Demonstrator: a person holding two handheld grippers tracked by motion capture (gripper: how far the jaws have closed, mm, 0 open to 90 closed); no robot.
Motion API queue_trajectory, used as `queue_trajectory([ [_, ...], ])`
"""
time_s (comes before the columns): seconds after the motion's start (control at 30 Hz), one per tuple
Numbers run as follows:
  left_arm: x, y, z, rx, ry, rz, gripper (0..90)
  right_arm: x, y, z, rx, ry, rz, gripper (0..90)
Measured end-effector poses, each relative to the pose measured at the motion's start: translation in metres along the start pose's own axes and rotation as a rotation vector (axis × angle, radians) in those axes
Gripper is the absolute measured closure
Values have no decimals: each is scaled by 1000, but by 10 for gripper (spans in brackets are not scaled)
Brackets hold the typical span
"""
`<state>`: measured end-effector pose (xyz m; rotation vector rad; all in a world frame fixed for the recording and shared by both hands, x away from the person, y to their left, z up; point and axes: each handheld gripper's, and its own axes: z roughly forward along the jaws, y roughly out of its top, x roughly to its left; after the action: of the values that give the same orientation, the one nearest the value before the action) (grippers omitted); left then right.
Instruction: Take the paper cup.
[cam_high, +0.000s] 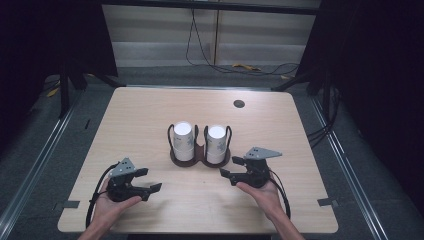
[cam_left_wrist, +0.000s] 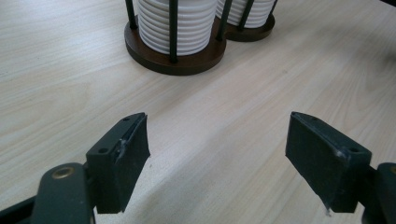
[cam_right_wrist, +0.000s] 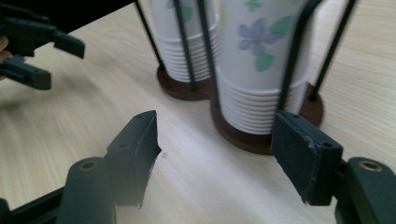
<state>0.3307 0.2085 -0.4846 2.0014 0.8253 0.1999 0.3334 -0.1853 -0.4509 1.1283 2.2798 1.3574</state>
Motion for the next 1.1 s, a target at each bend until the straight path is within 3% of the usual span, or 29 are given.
queue_trajectory([
  [0.27, 1, -2, -4, -8, 6, -9, 218, 8, 7, 6, 10, 47, -30, 362],
  [0.43, 3, -1, -2, -10, -5, -23, 218, 12, 20, 8, -9, 93, -46, 401],
  [0.57, 0, 0, -2, -13, -15, -4, 217, 19, 36, 12, -4, 137, -80, 420],
  [0.83, -4, -1, -6, -23, -28, 14, 216, 29, 52, 16, -31, 142, -104, 368],
  [1.1, -3, -1, -5, -20, -28, 11, 216, 26, 69, 21, -73, 138, -113, 356],
])
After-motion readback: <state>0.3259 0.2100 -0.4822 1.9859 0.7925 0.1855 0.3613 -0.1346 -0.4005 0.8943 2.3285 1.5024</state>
